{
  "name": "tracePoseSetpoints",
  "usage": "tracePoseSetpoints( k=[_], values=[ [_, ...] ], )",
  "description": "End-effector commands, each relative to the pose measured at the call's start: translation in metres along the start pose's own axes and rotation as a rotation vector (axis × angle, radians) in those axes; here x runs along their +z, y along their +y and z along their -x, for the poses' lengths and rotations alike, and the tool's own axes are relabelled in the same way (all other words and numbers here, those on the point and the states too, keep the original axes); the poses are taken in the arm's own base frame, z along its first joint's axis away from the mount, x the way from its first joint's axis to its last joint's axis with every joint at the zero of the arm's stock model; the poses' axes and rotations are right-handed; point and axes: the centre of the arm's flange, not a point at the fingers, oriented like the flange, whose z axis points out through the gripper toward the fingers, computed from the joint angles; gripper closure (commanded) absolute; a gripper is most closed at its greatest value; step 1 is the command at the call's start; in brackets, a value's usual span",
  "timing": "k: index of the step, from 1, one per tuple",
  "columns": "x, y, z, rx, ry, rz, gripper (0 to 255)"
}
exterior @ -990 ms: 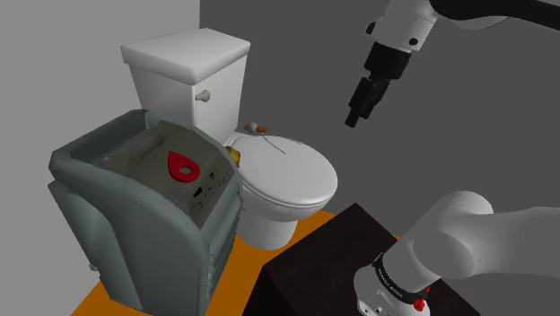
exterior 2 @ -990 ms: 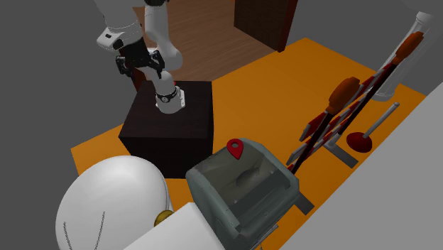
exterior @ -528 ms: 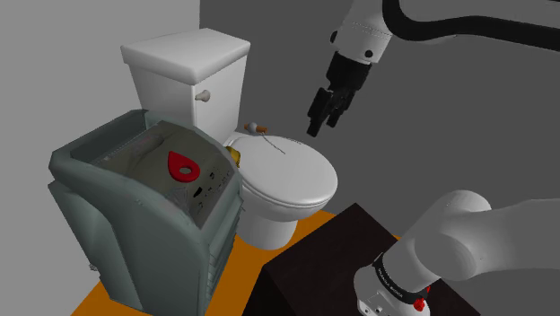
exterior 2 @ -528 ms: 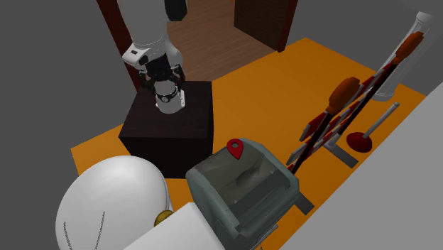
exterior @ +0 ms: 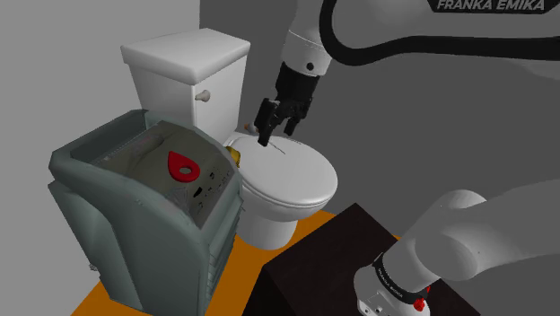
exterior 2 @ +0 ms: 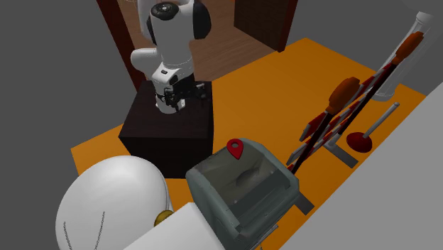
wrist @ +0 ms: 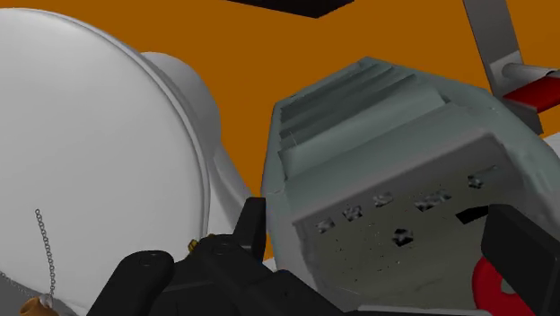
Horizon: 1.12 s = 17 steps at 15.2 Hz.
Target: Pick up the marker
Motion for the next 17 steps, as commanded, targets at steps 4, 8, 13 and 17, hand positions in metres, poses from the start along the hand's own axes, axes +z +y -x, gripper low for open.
tracePoseSetpoints(
  k=[4,8,13,17],
  values=[
    [0.028,-0.045,-0.037,0.005,0.026,-0.005,0],
    [0.048,-0.081,-0.066,0.009,0.046,-0.008,0],
    [0.073,-0.127,-0.103,0.014,0.071,-0.012,0],
    [0.088,-0.145,-0.118,0.015,0.082,-0.014,0]
  ],
)
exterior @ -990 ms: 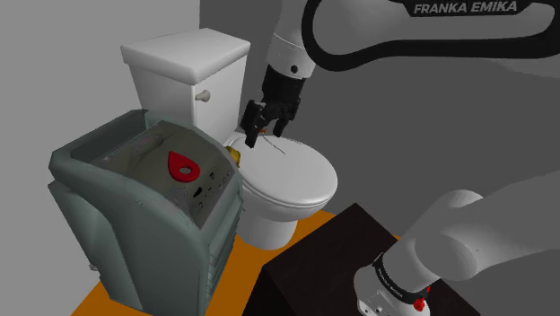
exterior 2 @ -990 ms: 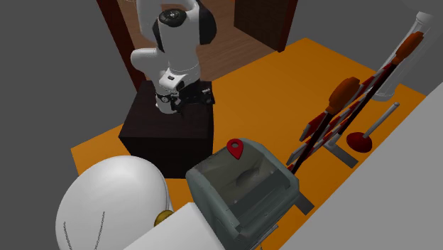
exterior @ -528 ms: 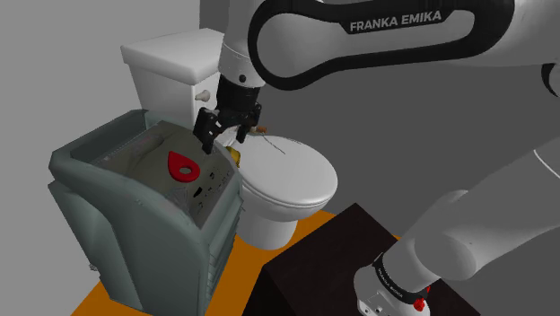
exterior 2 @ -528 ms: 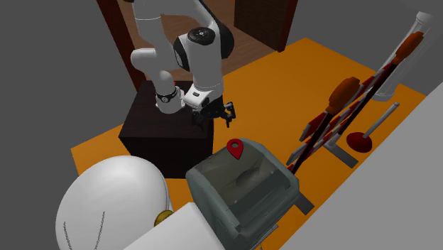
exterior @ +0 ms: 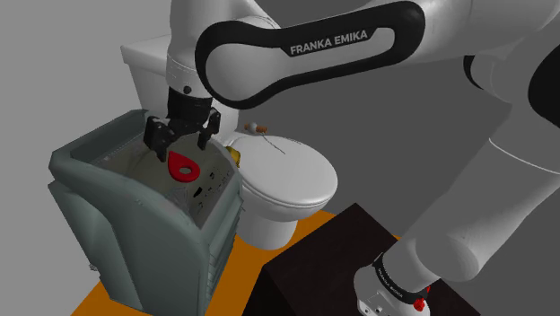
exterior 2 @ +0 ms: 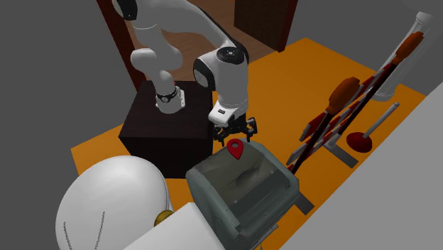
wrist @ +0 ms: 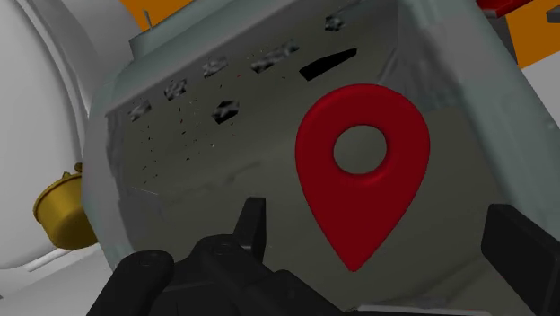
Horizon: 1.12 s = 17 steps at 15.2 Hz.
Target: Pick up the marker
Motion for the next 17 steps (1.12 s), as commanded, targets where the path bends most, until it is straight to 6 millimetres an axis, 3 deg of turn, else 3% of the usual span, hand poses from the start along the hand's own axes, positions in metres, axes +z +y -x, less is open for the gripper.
tracePoseSetpoints(
  k=[1,6,8,9,17],
  values=[
    [0.01,-0.002,-0.001,0.001,0.002,0.0,0],
    [0.039,0.0,0.002,0.001,0.002,0.0,0],
    [0.039,0.0,0.002,0.001,0.002,0.0,0],
    [0.039,0.001,0.002,0.001,0.002,0.0,255],
    [0.04,0.001,0.002,0.001,0.002,0.0,255]
  ],
)
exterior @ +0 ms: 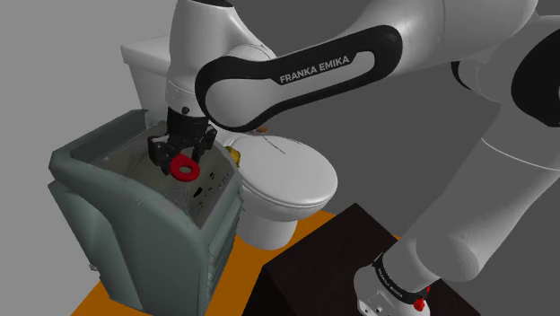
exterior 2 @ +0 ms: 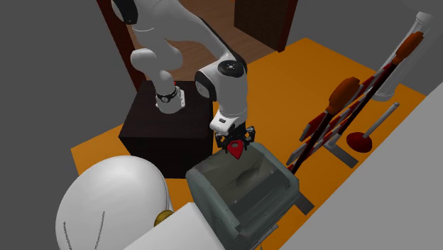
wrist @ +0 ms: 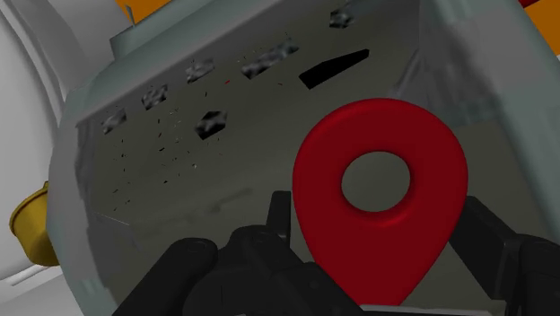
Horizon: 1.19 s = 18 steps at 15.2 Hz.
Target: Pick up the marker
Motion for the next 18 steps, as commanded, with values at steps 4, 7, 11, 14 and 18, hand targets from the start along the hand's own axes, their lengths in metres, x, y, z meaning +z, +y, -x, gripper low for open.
tracePoseSetpoints(
  k=[4,7,11,14,18],
  values=[
    [-0.014,-0.002,-0.001,0.0,-0.004,0.0,255],
    [-0.03,-0.003,-0.003,0.0,-0.004,0.0,255],
    [-0.051,-0.004,-0.006,0.0,-0.004,0.0,255],
    [-0.067,-0.005,-0.008,0.0,-0.004,0.0,255],
    [-0.078,-0.006,-0.01,0.0,-0.004,0.0,255]
  ],
)
